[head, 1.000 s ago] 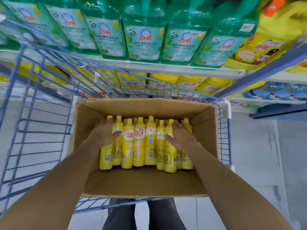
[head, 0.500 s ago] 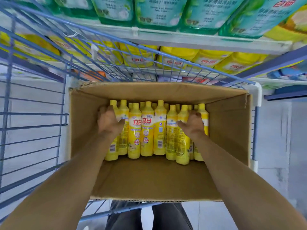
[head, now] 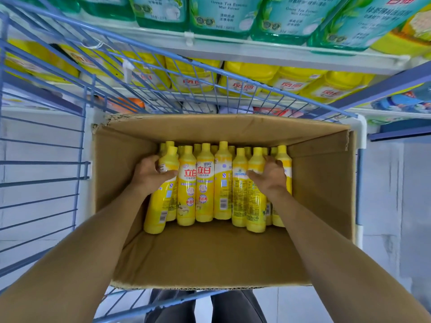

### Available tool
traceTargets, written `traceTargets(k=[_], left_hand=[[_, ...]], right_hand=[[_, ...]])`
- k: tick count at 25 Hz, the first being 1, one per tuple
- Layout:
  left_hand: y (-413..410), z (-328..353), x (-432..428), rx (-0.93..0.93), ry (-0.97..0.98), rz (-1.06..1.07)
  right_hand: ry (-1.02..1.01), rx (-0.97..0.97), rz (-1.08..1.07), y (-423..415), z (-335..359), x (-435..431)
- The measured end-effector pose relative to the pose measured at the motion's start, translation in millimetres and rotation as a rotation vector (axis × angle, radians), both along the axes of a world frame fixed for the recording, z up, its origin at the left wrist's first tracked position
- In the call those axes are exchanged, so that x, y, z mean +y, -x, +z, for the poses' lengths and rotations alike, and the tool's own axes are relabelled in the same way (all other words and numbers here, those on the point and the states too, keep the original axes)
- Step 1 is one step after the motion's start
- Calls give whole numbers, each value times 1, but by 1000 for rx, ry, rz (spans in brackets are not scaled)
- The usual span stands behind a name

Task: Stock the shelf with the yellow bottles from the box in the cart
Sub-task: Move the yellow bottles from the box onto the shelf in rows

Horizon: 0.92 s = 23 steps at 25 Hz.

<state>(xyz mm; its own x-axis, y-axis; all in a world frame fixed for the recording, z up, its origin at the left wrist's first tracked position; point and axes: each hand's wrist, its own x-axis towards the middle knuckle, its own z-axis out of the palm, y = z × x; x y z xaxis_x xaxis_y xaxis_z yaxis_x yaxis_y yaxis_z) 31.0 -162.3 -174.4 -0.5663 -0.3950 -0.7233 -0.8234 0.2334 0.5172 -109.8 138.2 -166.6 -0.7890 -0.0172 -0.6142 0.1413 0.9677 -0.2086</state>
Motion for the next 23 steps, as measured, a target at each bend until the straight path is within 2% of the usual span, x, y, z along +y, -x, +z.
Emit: traceTargets(k=[2, 5, 10, 17, 23], left_hand=[[-3, -8, -5, -44, -46, 17], [-5, -2, -6, -8, -90, 27], [7, 57, 9, 166, -184, -32], [47, 190, 43, 498, -287, -118], [73, 349, 40, 786, -251, -203]], right_hand=[[22, -20, -24, 1, -1, 2], [91, -67, -77, 4, 11, 3], [325, -75, 70, -1, 72, -7], [725, 103, 80, 9, 226, -30], [919, 356, 146, 21, 382, -34]])
